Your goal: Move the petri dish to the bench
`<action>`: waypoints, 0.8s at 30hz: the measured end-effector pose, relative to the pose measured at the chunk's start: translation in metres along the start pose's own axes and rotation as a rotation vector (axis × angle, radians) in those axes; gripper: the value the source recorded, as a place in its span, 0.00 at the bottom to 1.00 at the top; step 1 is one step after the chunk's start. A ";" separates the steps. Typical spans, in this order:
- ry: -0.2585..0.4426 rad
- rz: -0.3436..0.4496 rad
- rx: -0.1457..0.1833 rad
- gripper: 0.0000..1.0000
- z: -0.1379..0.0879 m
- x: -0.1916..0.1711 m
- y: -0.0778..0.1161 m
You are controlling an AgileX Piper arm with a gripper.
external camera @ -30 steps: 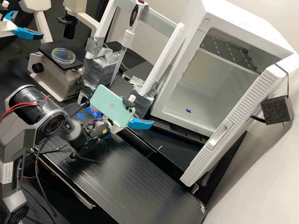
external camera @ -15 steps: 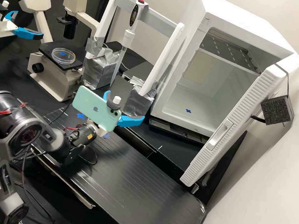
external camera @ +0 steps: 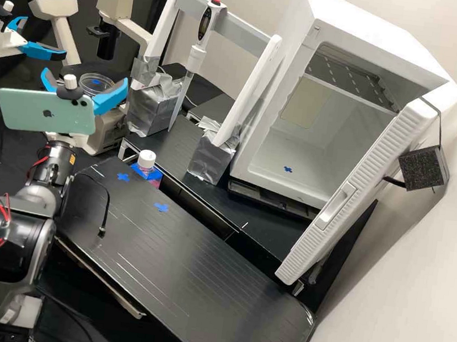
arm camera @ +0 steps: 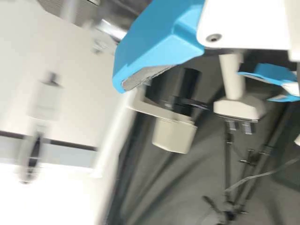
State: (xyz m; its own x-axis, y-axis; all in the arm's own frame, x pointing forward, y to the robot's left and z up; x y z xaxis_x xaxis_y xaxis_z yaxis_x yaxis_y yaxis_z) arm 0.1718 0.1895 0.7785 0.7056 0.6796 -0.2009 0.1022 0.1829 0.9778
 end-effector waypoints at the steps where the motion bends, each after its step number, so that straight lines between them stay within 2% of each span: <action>1: 0.010 -0.017 0.006 1.00 -0.004 0.008 -0.001; 4: 0.019 -0.060 0.003 1.00 -0.009 0.027 -0.004; 7: 0.029 -0.093 -0.018 1.00 -0.012 0.051 -0.004; 10: 0.034 -0.133 -0.015 1.00 -0.011 0.075 -0.007; 16: -0.014 -0.228 0.042 1.00 0.004 0.122 -0.021; 24: -0.064 -0.315 0.073 1.00 0.030 0.166 -0.044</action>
State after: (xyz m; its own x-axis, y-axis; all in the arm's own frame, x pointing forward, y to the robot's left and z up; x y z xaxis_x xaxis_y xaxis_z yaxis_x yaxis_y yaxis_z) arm 0.3052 0.2725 0.7037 0.6737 0.5511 -0.4924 0.3707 0.3244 0.8703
